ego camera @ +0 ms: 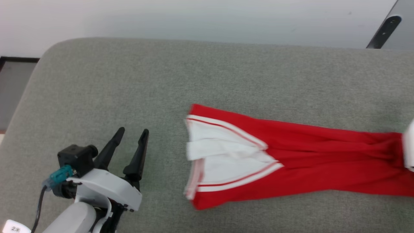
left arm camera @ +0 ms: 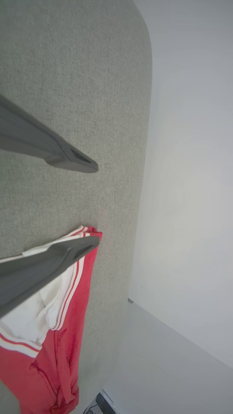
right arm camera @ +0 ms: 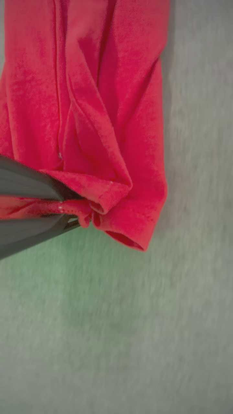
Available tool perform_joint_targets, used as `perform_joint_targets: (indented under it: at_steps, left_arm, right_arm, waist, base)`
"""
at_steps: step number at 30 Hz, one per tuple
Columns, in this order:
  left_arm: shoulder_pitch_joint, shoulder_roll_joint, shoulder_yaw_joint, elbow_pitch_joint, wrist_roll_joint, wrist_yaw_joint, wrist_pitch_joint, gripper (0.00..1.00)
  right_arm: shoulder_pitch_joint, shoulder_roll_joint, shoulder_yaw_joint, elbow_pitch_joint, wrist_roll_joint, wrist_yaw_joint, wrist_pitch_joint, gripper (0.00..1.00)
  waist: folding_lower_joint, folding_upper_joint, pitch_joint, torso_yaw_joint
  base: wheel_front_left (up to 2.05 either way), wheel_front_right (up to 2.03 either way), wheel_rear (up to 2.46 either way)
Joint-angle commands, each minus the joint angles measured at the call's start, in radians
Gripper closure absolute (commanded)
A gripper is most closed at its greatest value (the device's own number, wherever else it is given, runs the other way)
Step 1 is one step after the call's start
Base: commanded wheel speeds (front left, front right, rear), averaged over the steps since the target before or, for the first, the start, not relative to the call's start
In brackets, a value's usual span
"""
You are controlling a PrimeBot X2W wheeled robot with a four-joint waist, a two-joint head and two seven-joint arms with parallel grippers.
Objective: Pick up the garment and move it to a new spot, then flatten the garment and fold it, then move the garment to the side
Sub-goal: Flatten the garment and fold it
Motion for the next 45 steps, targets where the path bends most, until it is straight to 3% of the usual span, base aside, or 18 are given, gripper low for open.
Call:
perform_joint_targets:
  at_steps: [1,6,9,20,30,37,40,45]
  left_arm:
    - [0.01,0.003,0.003,-0.004,-0.007,0.003,0.002,0.0]
    - [0.022,0.021,0.011,-0.013,-0.014,0.008,0.006,0.0]
    - [0.034,0.032,0.017,-0.019,-0.017,0.015,0.008,0.0]
    - [0.091,0.07,0.047,-0.032,-0.051,0.043,0.018,0.0]
    - [0.143,0.107,0.087,-0.05,-0.086,0.062,0.011,0.0]
    - [0.137,0.114,0.096,-0.058,-0.093,0.068,0.016,0.0]
    - [0.12,0.107,0.089,-0.055,-0.09,0.064,0.022,0.0]
    - [0.085,0.083,0.071,-0.035,-0.084,0.044,0.032,0.0]
  right_arm:
    - [0.013,-0.022,-0.002,0.027,-0.012,-0.008,-0.002,1.0]
    - [-0.034,-0.039,-0.033,0.069,-0.023,-0.006,-0.025,1.0]
    - [-0.061,-0.001,-0.052,0.075,-0.01,-0.006,-0.035,1.0]
    - [-0.099,0.203,-0.097,-0.013,0.056,-0.005,-0.016,1.0]
    - [-0.131,0.438,-0.136,-0.055,-0.006,-0.005,-0.023,1.0]
    - [-0.116,0.54,-0.125,-0.078,-0.058,-0.005,-0.009,1.0]
    - [-0.098,0.55,-0.098,-0.112,-0.064,-0.005,-0.008,1.0]
    - [-0.053,0.55,0.012,-0.205,0.026,-0.005,-0.016,1.0]
  waist:
    - [-0.0001,0.0,-0.007,-0.007]
    - [-0.0001,0.0,-0.019,-0.028]
    - [-0.0001,0.0,-0.031,-0.049]
    - [-0.0001,0.0,-0.117,-0.144]
    - [-0.0001,0.0,-0.173,-0.216]
    - [-0.0001,0.0,-0.173,-0.215]
    - [-0.0001,0.0,-0.173,-0.2]
    - [-0.0001,0.0,-0.173,-0.153]
  base:
    - [0.0,0.0,0.0]
    - [0.0,0.0,0.0]
    - [0.0,0.0,0.0]
    - [0.0,0.0,0.0]
    - [0.0,0.0,0.0]
    - [0.0,0.0,0.0]
    - [0.0,0.0,0.0]
    - [0.0,0.0,0.0]
